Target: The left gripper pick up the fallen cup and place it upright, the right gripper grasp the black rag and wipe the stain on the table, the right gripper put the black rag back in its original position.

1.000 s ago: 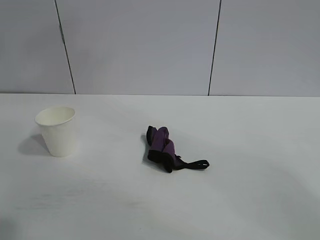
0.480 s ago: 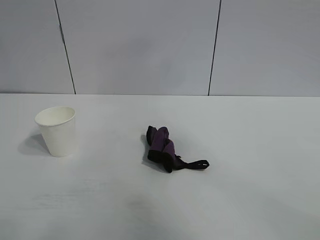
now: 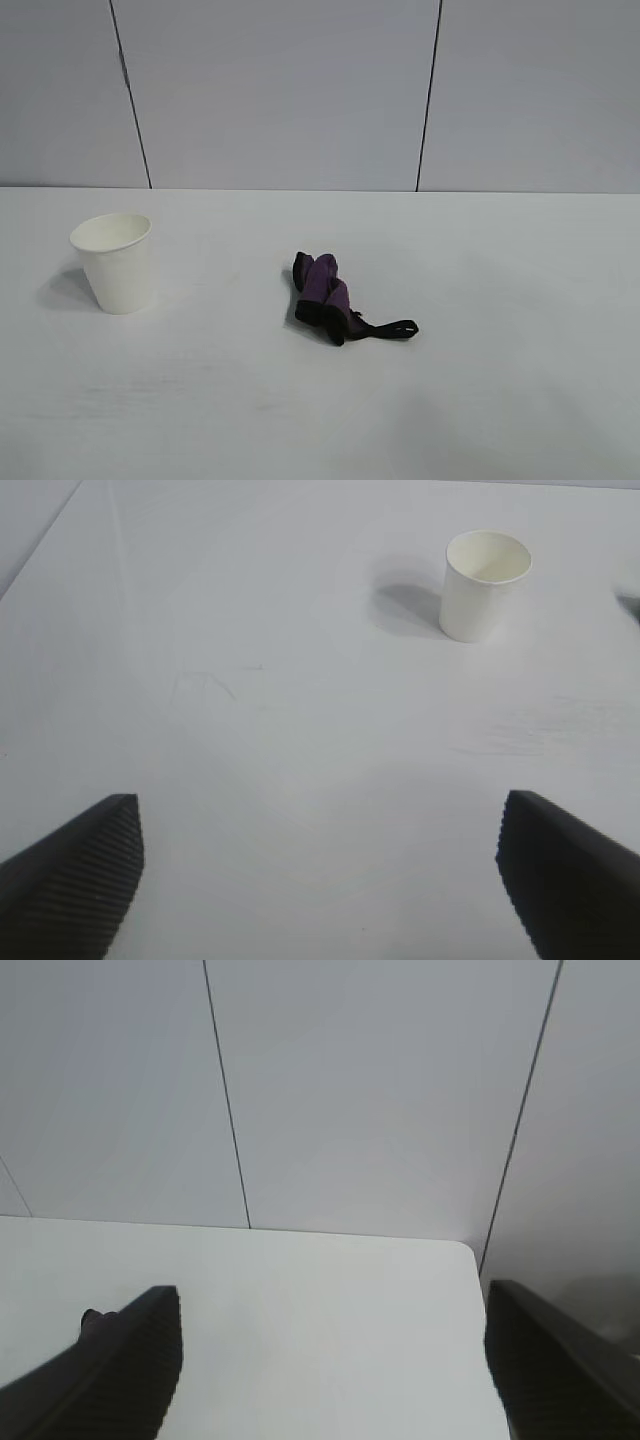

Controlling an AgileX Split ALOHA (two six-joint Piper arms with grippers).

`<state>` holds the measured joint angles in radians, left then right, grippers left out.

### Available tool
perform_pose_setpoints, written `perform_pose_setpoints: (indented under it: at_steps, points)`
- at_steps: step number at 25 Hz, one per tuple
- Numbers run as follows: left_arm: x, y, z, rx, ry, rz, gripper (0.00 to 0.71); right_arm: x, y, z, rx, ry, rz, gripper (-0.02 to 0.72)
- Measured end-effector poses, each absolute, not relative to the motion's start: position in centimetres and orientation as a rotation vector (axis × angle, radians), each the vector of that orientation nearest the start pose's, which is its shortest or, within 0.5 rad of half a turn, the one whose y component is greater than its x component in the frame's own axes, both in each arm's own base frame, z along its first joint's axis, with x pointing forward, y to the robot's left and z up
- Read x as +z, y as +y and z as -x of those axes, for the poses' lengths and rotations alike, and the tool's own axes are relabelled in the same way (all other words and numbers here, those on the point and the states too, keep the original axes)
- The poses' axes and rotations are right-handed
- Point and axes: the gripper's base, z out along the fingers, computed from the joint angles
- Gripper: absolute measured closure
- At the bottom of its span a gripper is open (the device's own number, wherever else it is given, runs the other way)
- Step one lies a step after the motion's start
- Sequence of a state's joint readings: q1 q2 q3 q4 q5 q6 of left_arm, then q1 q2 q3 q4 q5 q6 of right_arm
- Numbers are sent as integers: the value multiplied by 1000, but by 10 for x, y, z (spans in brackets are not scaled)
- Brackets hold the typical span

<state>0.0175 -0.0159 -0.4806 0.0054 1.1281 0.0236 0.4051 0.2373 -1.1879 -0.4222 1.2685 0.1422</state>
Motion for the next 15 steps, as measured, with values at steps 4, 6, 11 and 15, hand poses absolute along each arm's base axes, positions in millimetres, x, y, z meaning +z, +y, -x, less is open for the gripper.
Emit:
perform_pose_setpoints:
  at_steps: [4, 6, 11, 15]
  points:
    - [266, 0, 8, 31, 2115, -6, 20, 394, -59, 74, -16, 1757, 34, 135]
    - [266, 0, 8, 31, 2115, -6, 20, 372, -52, 74, -10, 1786, 24, 135]
    - [266, 0, 8, 31, 2115, -6, 20, 328, -29, 48, -13, 1911, -11, 135]
    - [266, 0, 8, 32, 2115, -6, 20, 301, -12, 24, 24, 1960, -63, 135]
